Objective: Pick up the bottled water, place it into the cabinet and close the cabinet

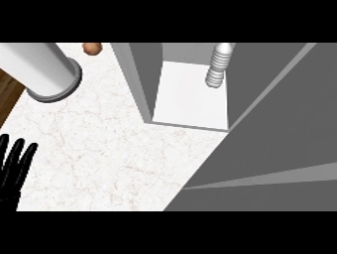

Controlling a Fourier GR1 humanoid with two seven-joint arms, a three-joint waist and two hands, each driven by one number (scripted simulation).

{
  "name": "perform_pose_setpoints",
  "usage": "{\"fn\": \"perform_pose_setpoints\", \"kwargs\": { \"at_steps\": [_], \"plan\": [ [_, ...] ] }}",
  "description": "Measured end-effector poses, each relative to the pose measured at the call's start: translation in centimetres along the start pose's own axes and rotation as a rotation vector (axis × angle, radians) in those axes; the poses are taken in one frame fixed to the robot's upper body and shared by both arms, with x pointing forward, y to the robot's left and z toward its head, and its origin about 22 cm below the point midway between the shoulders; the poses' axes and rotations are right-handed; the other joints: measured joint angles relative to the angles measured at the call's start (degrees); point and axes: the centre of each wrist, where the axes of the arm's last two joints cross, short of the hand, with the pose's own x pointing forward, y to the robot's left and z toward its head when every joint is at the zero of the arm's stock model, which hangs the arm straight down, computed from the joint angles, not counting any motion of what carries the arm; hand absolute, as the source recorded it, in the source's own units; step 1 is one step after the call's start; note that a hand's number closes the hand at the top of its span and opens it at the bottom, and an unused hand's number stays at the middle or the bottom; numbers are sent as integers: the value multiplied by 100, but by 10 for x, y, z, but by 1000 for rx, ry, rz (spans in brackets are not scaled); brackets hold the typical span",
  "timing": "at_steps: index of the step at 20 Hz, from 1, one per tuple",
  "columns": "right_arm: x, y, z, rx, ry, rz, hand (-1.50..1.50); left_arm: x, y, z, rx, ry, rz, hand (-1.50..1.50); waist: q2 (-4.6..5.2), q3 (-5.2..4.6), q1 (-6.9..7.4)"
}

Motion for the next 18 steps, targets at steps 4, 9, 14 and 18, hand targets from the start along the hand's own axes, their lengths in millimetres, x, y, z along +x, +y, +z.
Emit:
{"fn": "perform_pose_setpoints", "kwargs": {
  "at_steps": [4,9,14,18],
  "plan": [
    [-5,-29,-3,-177,-15,-14,150,1,2,0,-5,2,5,-150,37,16,63],
    [-9,-58,-42,-362,-32,-63,150,2,3,-2,-25,8,19,-150,33,33,180],
    [-5,-91,-92,-480,-14,-93,150,0,3,0,-35,19,29,-150,6,51,235],
    [-1,-114,-131,-542,0,-113,150,-2,6,2,-31,26,34,-150,-35,91,151]
  ]
}}
